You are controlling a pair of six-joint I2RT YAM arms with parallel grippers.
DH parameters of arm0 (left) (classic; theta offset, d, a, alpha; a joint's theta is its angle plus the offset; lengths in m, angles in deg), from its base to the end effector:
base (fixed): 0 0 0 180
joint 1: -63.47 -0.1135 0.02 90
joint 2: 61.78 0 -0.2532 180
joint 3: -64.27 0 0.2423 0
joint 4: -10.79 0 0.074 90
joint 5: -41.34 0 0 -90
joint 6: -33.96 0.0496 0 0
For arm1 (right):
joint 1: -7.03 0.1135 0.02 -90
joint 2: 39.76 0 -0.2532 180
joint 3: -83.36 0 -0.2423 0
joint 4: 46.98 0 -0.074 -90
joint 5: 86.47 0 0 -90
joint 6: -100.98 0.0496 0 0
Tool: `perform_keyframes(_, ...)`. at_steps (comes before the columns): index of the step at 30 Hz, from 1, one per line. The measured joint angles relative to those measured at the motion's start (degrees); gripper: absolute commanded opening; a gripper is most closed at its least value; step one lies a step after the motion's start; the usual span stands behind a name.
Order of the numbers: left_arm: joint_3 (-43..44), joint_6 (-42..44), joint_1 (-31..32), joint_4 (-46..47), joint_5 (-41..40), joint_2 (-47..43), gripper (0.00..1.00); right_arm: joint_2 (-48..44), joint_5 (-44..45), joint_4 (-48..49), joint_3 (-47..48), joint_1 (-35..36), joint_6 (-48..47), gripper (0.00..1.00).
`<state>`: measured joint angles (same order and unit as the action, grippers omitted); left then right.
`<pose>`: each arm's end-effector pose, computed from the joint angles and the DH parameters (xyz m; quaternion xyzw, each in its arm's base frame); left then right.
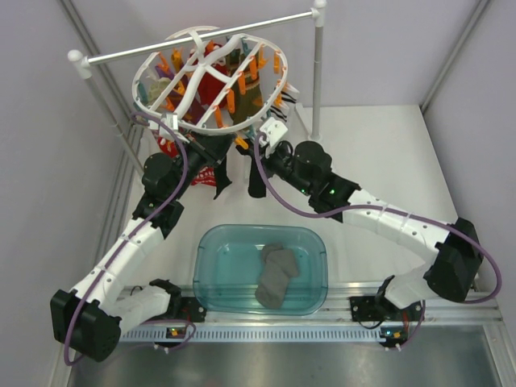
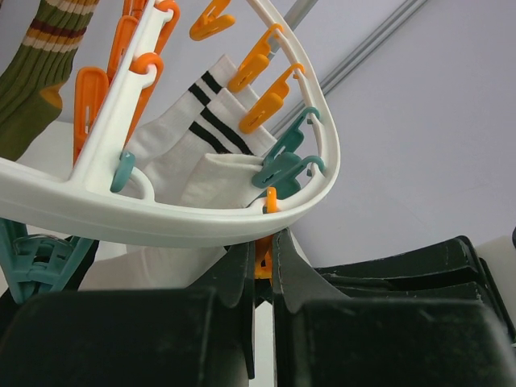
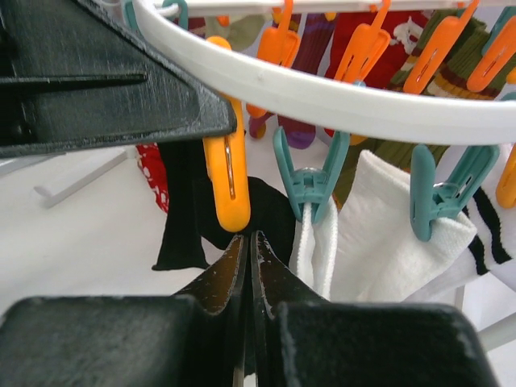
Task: Clip the socks to the hanger
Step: Clamp the sock onto the hanger, then reset both arms
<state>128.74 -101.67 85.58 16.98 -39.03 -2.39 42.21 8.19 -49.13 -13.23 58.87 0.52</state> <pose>0.2312 -0.1029 0.3769 -0.0653 0.6320 -0.4736 0.6100 0.2196 0.2729 0.3688 -0.3433 0.6232 0.2210 0.6671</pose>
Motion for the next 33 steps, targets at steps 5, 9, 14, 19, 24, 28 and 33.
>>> perform_keyframes(5, 0.0, -0.2, 0.0, 0.1, 0.0, 0.0, 0.0, 0.2, 0.0, 0.3, 0.8, 0.0, 0.1, 0.0)
perform_keyframes(9, 0.0, -0.3, 0.0, 0.0, 0.0, 0.0, 0.29, 0.2, 0.0, 0.3, 0.8, -0.2, 0.1, 0.0)
perform_keyframes(14, 0.0, -0.9, -0.1, -0.2, -0.2, 0.0, 0.51, 0.2, 0.0, 0.3, 0.8, -0.2, 0.1, 0.0)
perform_keyframes(19, 0.0, -1.1, -0.1, -0.6, -0.3, 0.0, 0.61, 0.2, 0.0, 0.3, 0.8, -0.2, 0.1, 0.0)
perform_keyframes(24, 0.0, -0.7, -0.1, -2.1, -0.5, -1.4, 0.85, 0.2, 0.0, 0.2, 1.1, -0.3, 0.1, 0.0)
perform_keyframes(28, -0.3, -0.3, -0.1, -3.3, -0.2, -4.1, 0.91, 0.2, 0.0, 0.2, 1.9, -0.3, 0.2, 0.06)
perform_keyframes(33, -2.6, 2.4, -0.2, -5.9, 1.0, -8.4, 0.98, 0.2, 0.0, -0.7, 2.3, -0.4, 0.8, 0.38)
